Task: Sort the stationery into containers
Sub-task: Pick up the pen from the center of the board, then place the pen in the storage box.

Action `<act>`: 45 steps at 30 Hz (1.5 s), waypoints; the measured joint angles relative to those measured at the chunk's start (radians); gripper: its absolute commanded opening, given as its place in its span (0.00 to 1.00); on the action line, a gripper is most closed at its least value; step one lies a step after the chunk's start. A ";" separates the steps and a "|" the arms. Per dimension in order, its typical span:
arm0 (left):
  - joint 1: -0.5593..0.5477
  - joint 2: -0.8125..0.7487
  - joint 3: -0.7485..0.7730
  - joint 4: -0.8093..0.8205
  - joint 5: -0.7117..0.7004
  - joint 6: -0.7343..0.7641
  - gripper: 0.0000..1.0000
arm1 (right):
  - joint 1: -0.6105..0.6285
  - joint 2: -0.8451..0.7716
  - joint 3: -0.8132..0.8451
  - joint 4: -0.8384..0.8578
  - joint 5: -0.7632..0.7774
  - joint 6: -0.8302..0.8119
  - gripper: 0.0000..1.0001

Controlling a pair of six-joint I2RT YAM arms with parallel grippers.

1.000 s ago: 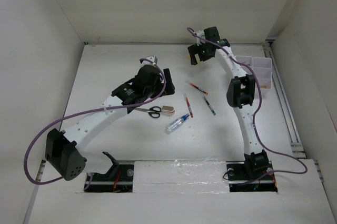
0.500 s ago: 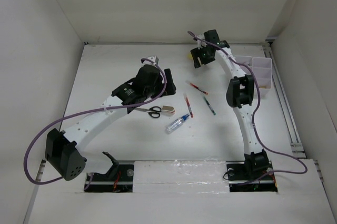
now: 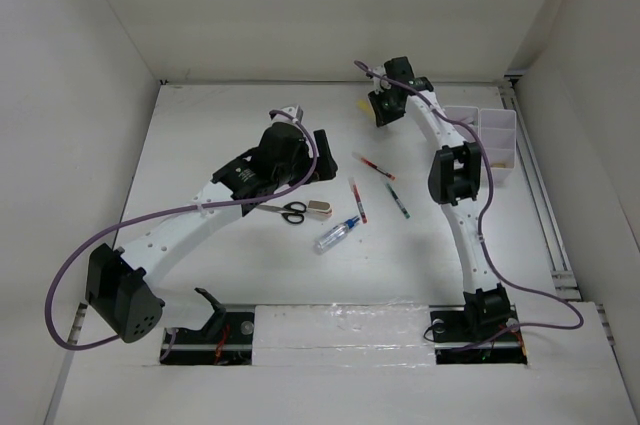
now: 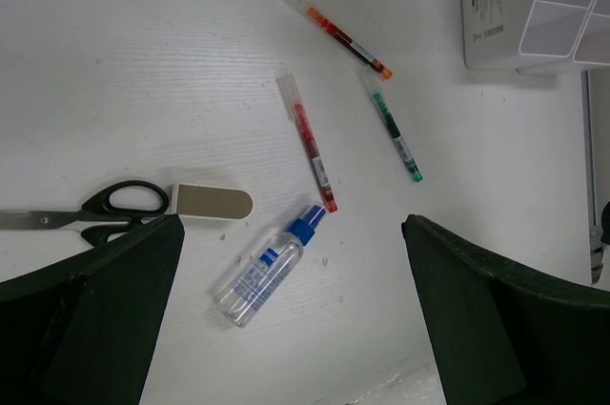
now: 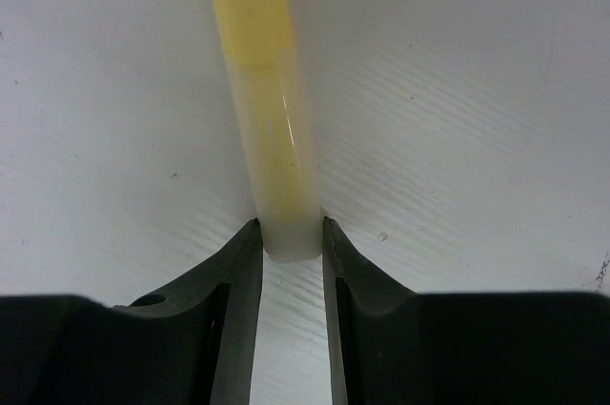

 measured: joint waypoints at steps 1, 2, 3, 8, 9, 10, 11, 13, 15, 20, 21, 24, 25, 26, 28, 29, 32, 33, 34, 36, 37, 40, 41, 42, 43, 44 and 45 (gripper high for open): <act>0.000 0.000 -0.002 0.002 0.002 0.000 1.00 | 0.002 0.000 0.000 0.000 0.003 0.000 0.25; 0.000 0.000 -0.002 0.002 0.003 0.000 1.00 | 0.004 0.000 0.000 0.000 0.006 0.000 0.22; 0.000 0.000 -0.003 0.003 0.005 0.000 1.00 | 0.006 0.000 0.000 0.000 0.008 -0.002 0.13; 0.000 0.000 -0.003 0.004 0.008 0.000 1.00 | 0.008 -0.019 -0.042 0.031 0.006 -0.008 0.00; 0.000 0.000 -0.003 0.004 0.007 0.000 1.00 | 0.008 -0.031 -0.066 0.043 0.006 -0.008 0.00; 0.000 0.000 -0.003 0.005 0.006 0.000 1.00 | 0.008 -0.046 -0.092 0.058 0.006 -0.007 0.00; 0.000 0.000 -0.003 0.005 0.006 0.000 1.00 | 0.008 -0.062 -0.121 0.066 0.004 -0.004 0.00; 0.000 0.000 -0.003 0.006 0.002 0.000 1.00 | 0.010 -0.093 -0.177 0.082 -0.001 0.008 0.00; 0.000 0.000 -0.003 0.006 -0.003 -0.001 1.00 | 0.013 -0.134 -0.244 0.104 -0.006 0.042 0.00; 0.000 -0.006 -0.003 0.006 -0.009 -0.007 1.00 | 0.013 -0.307 -0.478 0.196 -0.065 0.156 0.00; 0.000 -0.012 -0.003 0.007 -0.010 -0.009 1.00 | 0.013 -0.350 -0.521 0.215 -0.074 0.175 0.00; 0.000 -0.038 -0.003 0.013 -0.008 -0.018 1.00 | 0.017 -0.480 -0.634 0.278 -0.076 0.216 0.00; 0.000 -0.052 -0.003 0.016 -0.008 -0.019 1.00 | 0.019 -0.524 -0.670 0.296 -0.071 0.229 0.00; 0.000 -0.066 -0.005 0.023 -0.008 -0.021 1.00 | 0.021 -0.570 -0.710 0.316 -0.064 0.243 0.00; 0.000 -0.088 -0.005 0.031 -0.006 -0.024 1.00 | 0.021 -0.655 -0.779 0.346 -0.053 0.272 0.00; 0.000 -0.098 -0.005 0.036 -0.006 -0.026 1.00 | 0.020 -0.695 -0.811 0.354 -0.050 0.287 0.00; 0.000 -0.117 -0.007 0.042 -0.004 -0.028 1.00 | 0.012 -0.806 -0.922 0.394 -0.039 0.333 0.00; 0.000 -0.122 -0.010 0.044 -0.004 -0.028 1.00 | 0.005 -0.837 -0.957 0.401 -0.034 0.345 0.00; 0.000 -0.127 -0.013 0.045 -0.004 -0.029 1.00 | -0.002 -0.874 -1.001 0.417 -0.026 0.356 0.00; 0.000 -0.137 -0.023 0.044 -0.004 -0.029 1.00 | -0.020 -0.943 -1.089 0.436 0.000 0.373 0.00; 0.000 -0.138 -0.025 0.043 -0.004 -0.029 1.00 | -0.031 -0.973 -1.123 0.438 0.015 0.384 0.00; 0.000 -0.147 -0.033 0.043 -0.005 -0.029 1.00 | -0.071 -1.038 -1.185 0.449 0.045 0.426 0.00; 0.000 -0.150 -0.036 0.043 -0.005 -0.029 1.00 | -0.087 -1.059 -1.203 0.457 0.052 0.443 0.00; 0.000 -0.152 -0.037 0.041 -0.005 -0.029 1.00 | -0.103 -1.085 -1.226 0.466 0.059 0.463 0.00; 0.000 -0.153 -0.039 0.041 -0.004 -0.029 1.00 | -0.117 -1.106 -1.244 0.474 0.062 0.486 0.00; 0.000 -0.156 -0.042 0.042 -0.005 -0.029 1.00 | -0.136 -1.136 -1.269 0.478 0.063 0.501 0.00; 0.000 -0.158 -0.044 0.042 -0.004 -0.029 1.00 | -0.152 -1.163 -1.294 0.491 0.066 0.522 0.00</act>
